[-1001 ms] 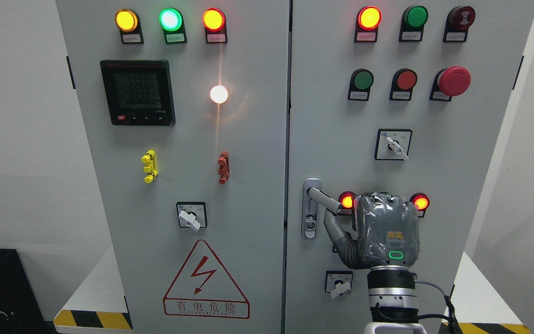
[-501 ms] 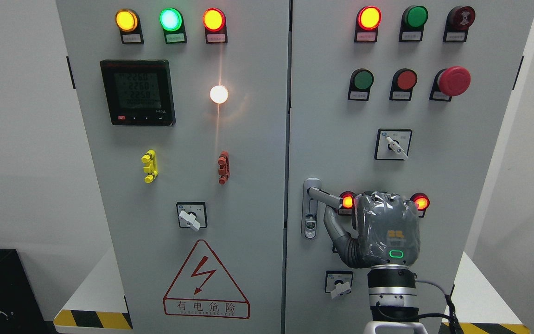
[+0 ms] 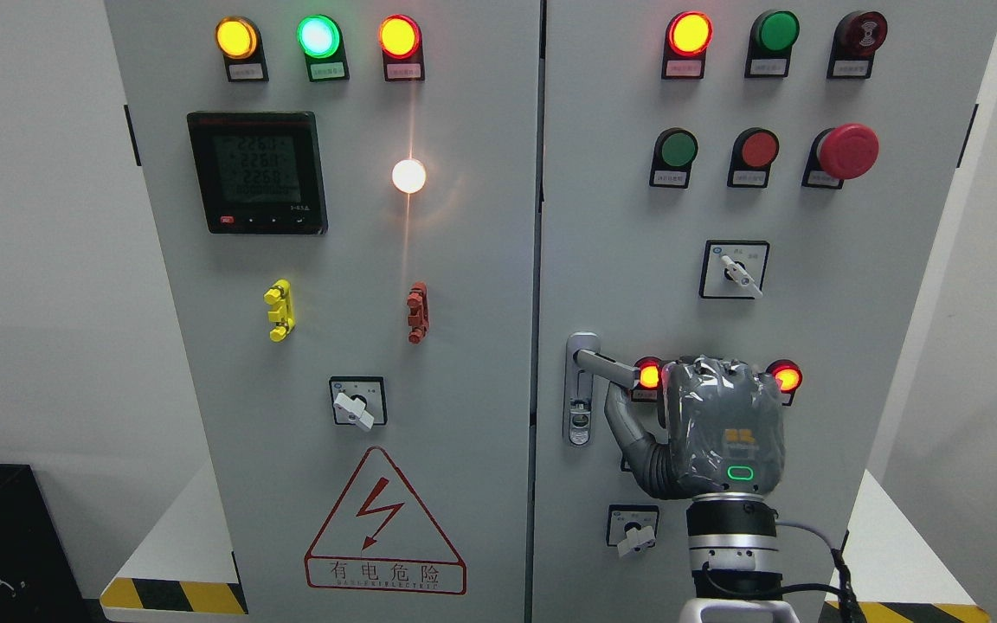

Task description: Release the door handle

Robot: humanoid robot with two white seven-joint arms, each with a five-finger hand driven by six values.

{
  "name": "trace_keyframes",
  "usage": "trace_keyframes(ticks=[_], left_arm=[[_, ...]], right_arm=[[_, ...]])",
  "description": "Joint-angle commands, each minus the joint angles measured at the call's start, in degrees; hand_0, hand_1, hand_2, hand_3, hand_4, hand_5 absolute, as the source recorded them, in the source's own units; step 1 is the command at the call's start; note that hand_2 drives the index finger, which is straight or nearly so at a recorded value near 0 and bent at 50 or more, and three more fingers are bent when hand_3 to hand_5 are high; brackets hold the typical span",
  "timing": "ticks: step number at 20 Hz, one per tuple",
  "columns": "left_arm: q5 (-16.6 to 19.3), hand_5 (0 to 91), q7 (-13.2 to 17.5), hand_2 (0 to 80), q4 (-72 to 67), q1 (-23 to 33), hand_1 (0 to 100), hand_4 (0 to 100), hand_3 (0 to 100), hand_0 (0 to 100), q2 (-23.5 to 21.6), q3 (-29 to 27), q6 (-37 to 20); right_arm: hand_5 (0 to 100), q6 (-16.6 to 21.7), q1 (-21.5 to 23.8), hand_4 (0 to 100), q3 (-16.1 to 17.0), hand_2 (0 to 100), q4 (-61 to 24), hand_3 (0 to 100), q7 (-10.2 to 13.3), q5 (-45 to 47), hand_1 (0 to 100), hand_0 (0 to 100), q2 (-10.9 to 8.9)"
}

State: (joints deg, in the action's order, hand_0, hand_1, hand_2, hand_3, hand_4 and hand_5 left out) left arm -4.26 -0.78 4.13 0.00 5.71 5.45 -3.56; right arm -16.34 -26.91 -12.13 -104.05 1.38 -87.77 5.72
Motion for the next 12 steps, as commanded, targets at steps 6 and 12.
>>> trace_keyframes(ticks=[6,12], left_arm=[[-0.04,0.0,-0.01,0.0,0.01,0.97,56,0,0,12,0.00,0.00,-0.05],[0.04,0.0,-0.01,0.0,0.01,0.97,56,0,0,12,0.00,0.00,-0.05]], right_arm=[[100,0.25,1.68,100,0.09,96,-2.12,100,0.03,0.23,26,52,-0.09],[97,1.13,7.12,99,0.96,88,-6.07,100,1.35,0.50,26,52,-0.18]])
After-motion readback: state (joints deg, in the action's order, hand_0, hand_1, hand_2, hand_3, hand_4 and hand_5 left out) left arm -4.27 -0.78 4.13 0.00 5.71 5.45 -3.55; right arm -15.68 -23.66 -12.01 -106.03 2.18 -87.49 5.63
